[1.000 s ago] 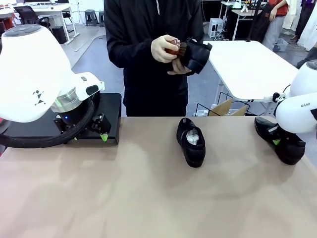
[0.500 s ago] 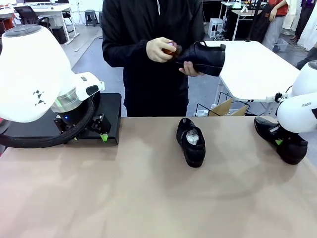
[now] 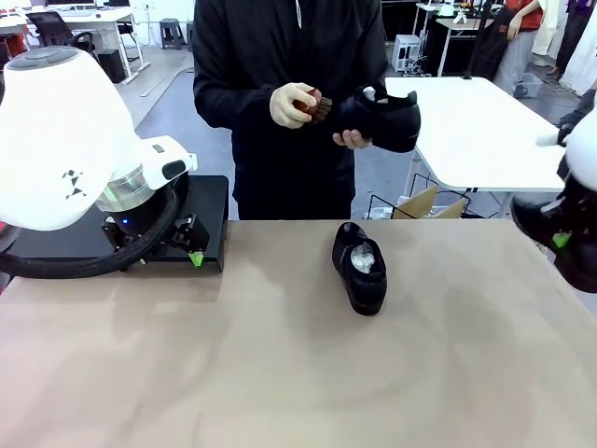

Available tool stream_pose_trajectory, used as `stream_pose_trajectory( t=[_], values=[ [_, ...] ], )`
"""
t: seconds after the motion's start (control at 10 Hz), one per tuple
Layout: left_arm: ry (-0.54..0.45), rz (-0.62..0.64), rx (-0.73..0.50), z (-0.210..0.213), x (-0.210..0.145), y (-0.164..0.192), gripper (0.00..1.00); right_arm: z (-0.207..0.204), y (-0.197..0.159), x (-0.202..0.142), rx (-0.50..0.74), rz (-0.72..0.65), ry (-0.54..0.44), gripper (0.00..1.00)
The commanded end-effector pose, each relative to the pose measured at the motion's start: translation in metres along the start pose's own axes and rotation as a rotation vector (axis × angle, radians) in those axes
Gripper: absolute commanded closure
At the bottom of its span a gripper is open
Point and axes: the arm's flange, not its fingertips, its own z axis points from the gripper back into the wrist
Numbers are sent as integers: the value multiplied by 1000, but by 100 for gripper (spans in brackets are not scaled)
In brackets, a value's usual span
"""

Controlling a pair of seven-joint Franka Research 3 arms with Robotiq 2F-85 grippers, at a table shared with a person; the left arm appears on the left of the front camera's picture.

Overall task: Organize the shoes by placing them on the stand.
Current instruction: Pick up one Shoe and place it in the middle of the table.

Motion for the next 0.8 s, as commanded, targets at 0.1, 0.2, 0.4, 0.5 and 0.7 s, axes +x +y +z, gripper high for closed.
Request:
stream_pose_trajectory(
  t=[0.1,0.2,0.4,0.5,0.7],
  values=[
    [-5,13,10,1,-1,1,0,41,48,-53,82,104,-75,100],
    [-5,13,10,1,-1,1,0,32,18,-23,16,21,-31,100],
    [-5,13,10,1,-1,1,0,32,18,-23,16,21,-31,100],
    [-5,13,10,1,-1,1,0,32,18,-23,16,21,-31,100],
    [-5,13,10,1,-1,1,0,43,53,-53,122,0,-42,100]
  ],
)
